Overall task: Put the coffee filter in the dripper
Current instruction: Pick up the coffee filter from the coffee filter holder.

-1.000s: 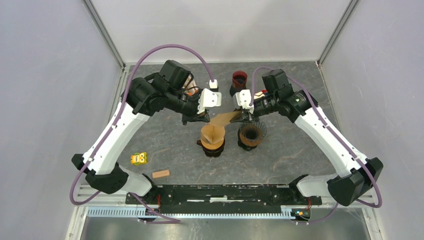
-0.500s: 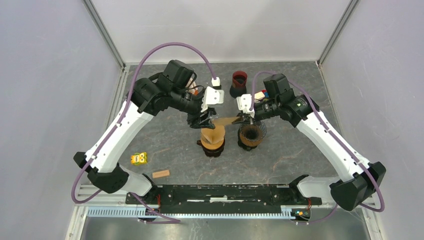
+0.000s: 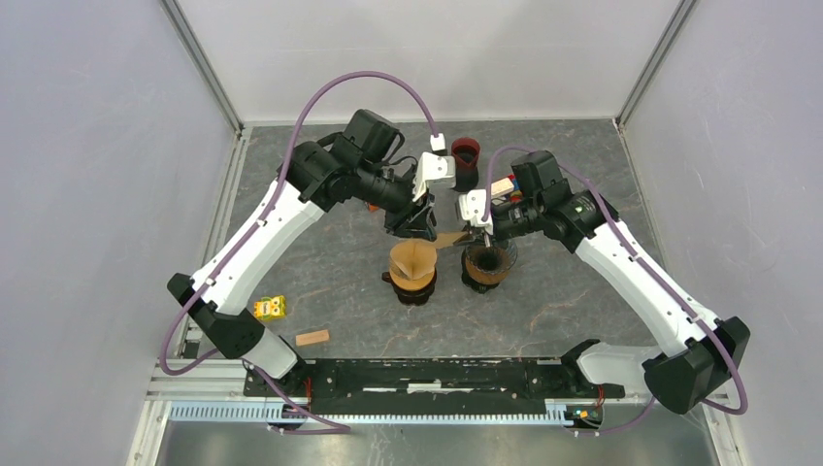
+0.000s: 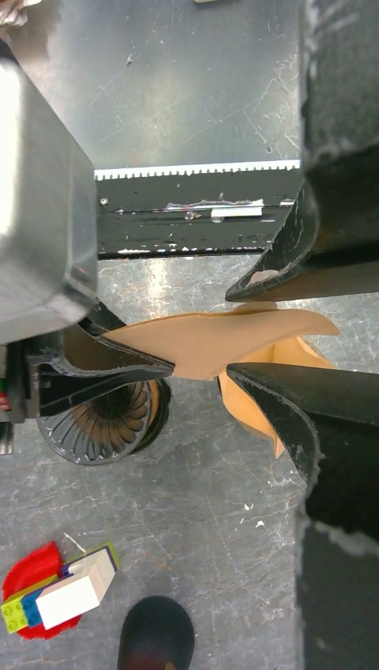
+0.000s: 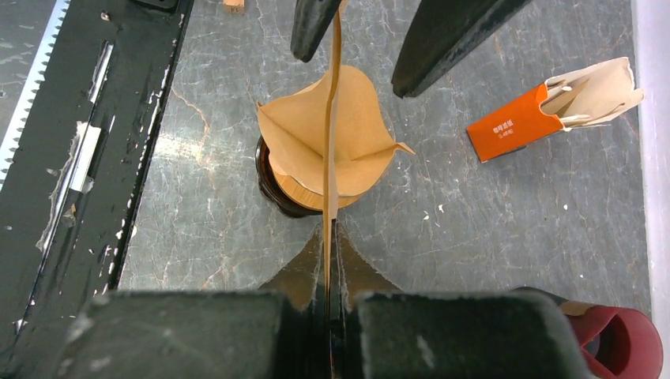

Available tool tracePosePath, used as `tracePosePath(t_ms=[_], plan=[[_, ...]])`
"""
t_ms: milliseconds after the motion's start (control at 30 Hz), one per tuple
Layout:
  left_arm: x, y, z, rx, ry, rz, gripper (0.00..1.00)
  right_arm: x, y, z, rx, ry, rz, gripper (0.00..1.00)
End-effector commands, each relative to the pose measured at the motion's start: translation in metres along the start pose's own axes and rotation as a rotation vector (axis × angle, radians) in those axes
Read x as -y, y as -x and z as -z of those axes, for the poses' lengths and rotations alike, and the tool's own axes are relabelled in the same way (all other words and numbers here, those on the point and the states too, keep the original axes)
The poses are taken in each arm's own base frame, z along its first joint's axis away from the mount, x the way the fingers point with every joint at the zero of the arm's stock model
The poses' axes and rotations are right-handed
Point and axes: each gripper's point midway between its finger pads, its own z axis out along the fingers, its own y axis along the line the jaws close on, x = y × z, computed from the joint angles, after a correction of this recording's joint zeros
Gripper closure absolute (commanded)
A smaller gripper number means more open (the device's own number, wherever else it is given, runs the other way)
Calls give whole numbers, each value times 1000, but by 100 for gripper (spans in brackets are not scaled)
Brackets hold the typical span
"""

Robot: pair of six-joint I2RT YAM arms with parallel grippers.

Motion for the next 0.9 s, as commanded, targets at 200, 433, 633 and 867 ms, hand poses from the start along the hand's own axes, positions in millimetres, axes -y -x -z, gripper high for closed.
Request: tracePosePath(t_ms=[200, 433, 633, 867], plan=[[5, 25, 15, 87, -34, 27, 64, 4, 0, 2, -6, -27, 44, 100], [10, 23, 13, 91, -60, 32, 58, 5, 0, 2, -8, -26, 41, 100], [6, 14, 9, 66, -56, 35, 56, 6, 1, 3, -7, -28, 42, 100], [7, 8, 6, 54, -61, 35, 56, 6, 2, 3, -9, -30, 39, 100]])
